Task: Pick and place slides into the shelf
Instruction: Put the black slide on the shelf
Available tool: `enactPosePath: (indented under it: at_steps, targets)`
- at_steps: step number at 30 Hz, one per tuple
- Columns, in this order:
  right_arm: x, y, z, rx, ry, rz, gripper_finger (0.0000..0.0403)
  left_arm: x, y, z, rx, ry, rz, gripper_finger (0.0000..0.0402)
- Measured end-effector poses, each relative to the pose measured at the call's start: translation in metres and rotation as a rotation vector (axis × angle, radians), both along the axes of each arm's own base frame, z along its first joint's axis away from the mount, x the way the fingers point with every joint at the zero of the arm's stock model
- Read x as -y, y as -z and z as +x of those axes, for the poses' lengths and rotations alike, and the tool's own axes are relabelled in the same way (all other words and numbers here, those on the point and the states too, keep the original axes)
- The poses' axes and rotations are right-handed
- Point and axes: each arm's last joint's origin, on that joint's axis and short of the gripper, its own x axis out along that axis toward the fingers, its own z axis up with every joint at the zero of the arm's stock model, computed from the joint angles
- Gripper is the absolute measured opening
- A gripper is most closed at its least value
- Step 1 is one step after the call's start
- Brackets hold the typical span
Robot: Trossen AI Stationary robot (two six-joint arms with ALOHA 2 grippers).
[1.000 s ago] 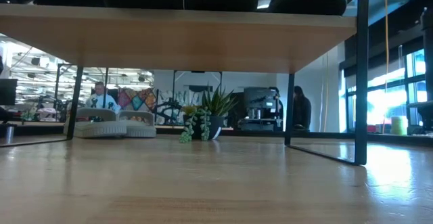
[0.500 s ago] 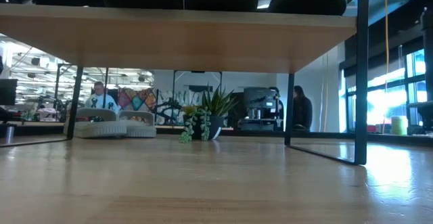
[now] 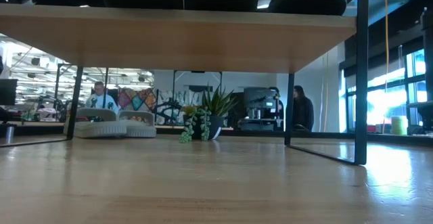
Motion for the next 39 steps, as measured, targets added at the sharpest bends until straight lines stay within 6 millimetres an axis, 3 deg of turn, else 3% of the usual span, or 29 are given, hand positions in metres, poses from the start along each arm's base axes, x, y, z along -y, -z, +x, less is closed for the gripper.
enactPosePath:
  at_steps: [5,14,27,39]
  targets:
    - [0.0,-0.002,0.001,0.016,-0.003,0.009,0.022,0.0,0.0,0.0,0.0,0.0,-0.002,0.0034]
    - [0.008,-0.001,0.004,0.004,0.009,0.004,0.0058,0.0,-0.001,0.0,0.015,-0.004,-0.006,0.0041]
    - [0.007,-0.001,0.004,0.015,0.012,0.012,0.0058,0.0,-0.004,0.001,0.04,-0.016,-0.024,0.0083]
    - [0.011,-0.002,0.005,0.026,0.069,-0.009,0.0058,0.0,-0.006,0.001,0.061,-0.027,-0.051,0.0172]
